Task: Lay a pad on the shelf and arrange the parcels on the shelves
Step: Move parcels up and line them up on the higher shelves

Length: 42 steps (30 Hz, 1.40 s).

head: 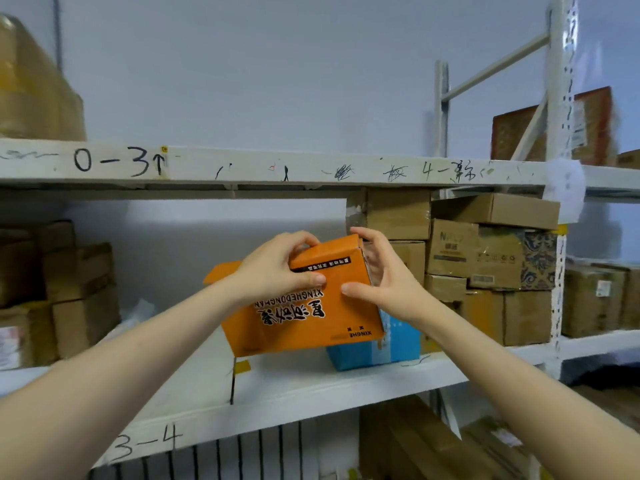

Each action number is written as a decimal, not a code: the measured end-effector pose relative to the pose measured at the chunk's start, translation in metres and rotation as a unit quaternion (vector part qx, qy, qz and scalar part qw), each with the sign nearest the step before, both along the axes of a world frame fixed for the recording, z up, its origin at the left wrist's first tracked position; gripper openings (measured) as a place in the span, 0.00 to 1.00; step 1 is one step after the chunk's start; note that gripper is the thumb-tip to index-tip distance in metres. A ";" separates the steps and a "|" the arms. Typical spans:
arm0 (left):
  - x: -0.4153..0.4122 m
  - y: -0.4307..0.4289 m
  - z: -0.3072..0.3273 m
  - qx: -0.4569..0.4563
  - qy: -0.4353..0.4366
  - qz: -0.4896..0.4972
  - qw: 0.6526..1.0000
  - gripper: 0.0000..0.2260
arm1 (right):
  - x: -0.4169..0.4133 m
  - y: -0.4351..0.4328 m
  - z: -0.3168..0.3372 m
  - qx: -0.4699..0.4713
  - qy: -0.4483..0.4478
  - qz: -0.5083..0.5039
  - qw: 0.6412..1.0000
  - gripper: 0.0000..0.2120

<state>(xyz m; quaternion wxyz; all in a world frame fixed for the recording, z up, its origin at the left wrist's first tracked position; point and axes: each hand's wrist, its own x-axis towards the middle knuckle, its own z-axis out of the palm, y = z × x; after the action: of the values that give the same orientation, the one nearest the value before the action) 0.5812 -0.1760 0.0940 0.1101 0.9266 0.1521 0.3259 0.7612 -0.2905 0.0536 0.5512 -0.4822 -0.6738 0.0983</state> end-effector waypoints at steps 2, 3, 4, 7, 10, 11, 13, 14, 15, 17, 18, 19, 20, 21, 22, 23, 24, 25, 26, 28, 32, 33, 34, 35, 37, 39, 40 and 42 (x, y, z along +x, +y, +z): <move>-0.006 -0.010 0.000 0.001 0.003 0.022 1.000 0.21 | 0.002 -0.008 -0.001 -0.036 -0.039 0.033 0.998 0.37; -0.010 -0.017 0.000 0.002 0.010 0.033 0.999 0.22 | 0.002 -0.011 -0.002 -0.049 -0.062 0.048 0.996 0.38; -0.017 -0.021 0.000 0.009 0.024 0.046 0.999 0.22 | -0.001 -0.013 -0.003 -0.059 -0.080 0.063 0.993 0.39; -0.036 -0.030 0.010 0.026 0.072 0.064 0.995 0.22 | -0.011 -0.010 -0.005 -0.040 -0.092 0.101 0.990 0.40; -0.057 -0.042 0.027 0.069 0.046 0.114 0.990 0.19 | -0.027 -0.006 0.006 0.022 -0.015 0.145 0.989 0.31; -0.063 -0.045 0.033 0.123 0.017 0.157 0.980 0.19 | -0.033 -0.004 0.011 0.037 0.019 0.155 0.987 0.30; -0.073 -0.052 0.045 0.208 -0.079 0.233 0.947 0.19 | -0.045 0.001 0.023 0.068 0.077 0.151 0.983 0.31; -0.077 -0.056 0.051 0.231 -0.135 0.245 0.932 0.18 | -0.051 0.003 0.029 0.090 0.108 0.145 0.979 0.31; -0.080 -0.061 0.056 0.250 -0.179 0.246 0.919 0.17 | -0.056 0.005 0.034 0.112 0.141 0.143 0.973 0.31; -0.087 -0.068 0.066 0.301 -0.229 0.259 0.889 0.18 | -0.072 0.007 0.051 0.159 0.169 0.138 0.963 0.30; -0.089 -0.070 0.072 0.325 -0.243 0.264 0.875 0.19 | -0.080 0.007 0.060 0.184 0.165 0.127 0.961 0.30; -0.091 -0.071 0.076 0.341 -0.252 0.264 0.866 0.20 | -0.089 0.009 0.070 0.209 0.160 0.113 0.958 0.29; -0.096 -0.071 0.081 0.349 -0.259 0.260 0.862 0.20 | -0.101 0.012 0.081 0.233 0.159 0.104 0.954 0.28; -0.099 -0.069 0.086 0.349 -0.264 0.253 0.863 0.20 | -0.113 0.017 0.091 0.253 0.167 0.098 0.948 0.28; -0.103 -0.066 0.089 0.342 -0.267 0.248 0.866 0.19 | -0.125 0.023 0.101 0.273 0.177 0.091 0.941 0.28; -0.110 -0.061 0.093 0.326 -0.267 0.245 0.873 0.18 | -0.141 0.031 0.111 0.292 0.186 0.080 0.935 0.27; -0.115 -0.055 0.096 0.302 -0.266 0.242 0.883 0.17 | -0.154 0.038 0.119 0.305 0.196 0.066 0.930 0.27; -0.124 -0.049 0.101 0.273 -0.261 0.240 0.894 0.17 | -0.169 0.047 0.129 0.311 0.203 0.053 0.927 0.27; -0.136 -0.040 0.106 0.245 -0.252 0.243 0.904 0.17 | -0.185 0.059 0.136 0.311 0.207 0.040 0.927 0.28; -0.160 -0.025 0.116 0.200 -0.217 0.256 0.920 0.18 | -0.212 0.083 0.151 0.304 0.199 0.010 0.932 0.28; -0.214 0.014 0.140 0.092 -0.183 0.253 0.946 0.18 | -0.257 0.134 0.186 0.319 0.151 -0.077 0.933 0.29; -0.222 0.024 0.142 0.068 -0.193 0.257 0.945 0.19 | -0.262 0.142 0.193 0.318 0.128 -0.102 0.934 0.29; -0.237 0.038 0.150 0.057 -0.214 0.262 0.939 0.19 | -0.275 0.156 0.206 0.324 0.098 -0.130 0.932 0.30; -0.247 0.050 0.156 0.046 -0.236 0.268 0.933 0.18 | -0.284 0.167 0.215 0.323 0.065 -0.159 0.931 0.30; -0.266 0.071 0.164 0.022 -0.267 0.275 0.923 0.18 | -0.304 0.189 0.232 0.296 -0.007 -0.220 0.929 0.27; -0.280 0.088 0.166 0.007 -0.261 0.276 0.925 0.19 | -0.325 0.213 0.241 0.236 -0.084 -0.267 0.931 0.26; -0.284 0.096 0.165 0.003 -0.251 0.277 0.927 0.19 | -0.332 0.223 0.243 0.207 -0.129 -0.282 0.928 0.27; -0.297 0.114 0.165 -0.005 -0.235 0.278 0.931 0.19 | -0.350 0.244 0.247 0.178 -0.188 -0.294 0.920 0.29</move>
<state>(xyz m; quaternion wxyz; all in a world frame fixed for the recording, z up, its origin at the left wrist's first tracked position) 0.2840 -0.0618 0.2587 0.0526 0.7434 0.3754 0.5511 0.4110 -0.0462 0.3009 0.4956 -0.5622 -0.5988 -0.2824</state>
